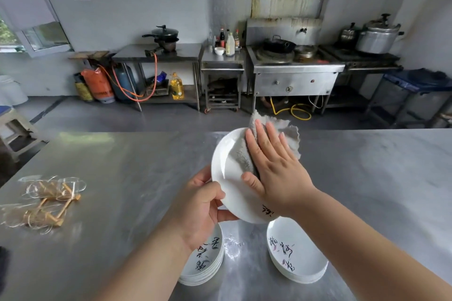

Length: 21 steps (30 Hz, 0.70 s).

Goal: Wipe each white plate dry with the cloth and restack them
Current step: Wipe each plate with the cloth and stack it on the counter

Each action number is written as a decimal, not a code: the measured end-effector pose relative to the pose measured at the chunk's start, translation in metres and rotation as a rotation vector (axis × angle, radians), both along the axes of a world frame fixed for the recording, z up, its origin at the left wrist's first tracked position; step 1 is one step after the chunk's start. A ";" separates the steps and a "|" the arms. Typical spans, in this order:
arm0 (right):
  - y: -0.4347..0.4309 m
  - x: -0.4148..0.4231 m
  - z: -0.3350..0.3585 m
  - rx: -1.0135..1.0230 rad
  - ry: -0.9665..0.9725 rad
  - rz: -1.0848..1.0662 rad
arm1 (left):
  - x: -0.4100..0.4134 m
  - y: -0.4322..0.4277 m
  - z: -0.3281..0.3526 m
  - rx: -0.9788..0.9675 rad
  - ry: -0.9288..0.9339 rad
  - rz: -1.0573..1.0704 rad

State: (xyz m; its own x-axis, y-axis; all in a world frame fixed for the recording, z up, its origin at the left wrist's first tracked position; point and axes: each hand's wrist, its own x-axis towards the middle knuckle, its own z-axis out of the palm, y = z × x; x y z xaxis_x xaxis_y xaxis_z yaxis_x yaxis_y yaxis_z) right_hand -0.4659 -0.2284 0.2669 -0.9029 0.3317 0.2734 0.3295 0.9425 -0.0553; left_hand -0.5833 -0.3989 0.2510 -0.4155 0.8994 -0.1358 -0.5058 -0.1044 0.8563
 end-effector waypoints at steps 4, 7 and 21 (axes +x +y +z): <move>-0.018 -0.002 -0.010 -0.059 0.072 0.116 | 0.007 0.004 -0.002 -0.064 0.070 -0.040; -0.015 -0.004 -0.005 0.036 0.108 0.290 | 0.005 0.005 -0.001 -0.056 0.110 -0.069; 0.024 0.005 0.000 0.041 0.150 0.101 | -0.002 0.006 0.006 -0.093 0.043 -0.036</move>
State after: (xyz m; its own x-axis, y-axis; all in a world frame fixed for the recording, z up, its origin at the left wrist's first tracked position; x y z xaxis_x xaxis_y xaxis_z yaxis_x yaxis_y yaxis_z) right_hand -0.4613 -0.2040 0.2667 -0.8793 0.2271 0.4186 0.2238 0.9729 -0.0576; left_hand -0.5854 -0.3929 0.2566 -0.3903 0.8982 -0.2024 -0.4706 -0.0057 0.8823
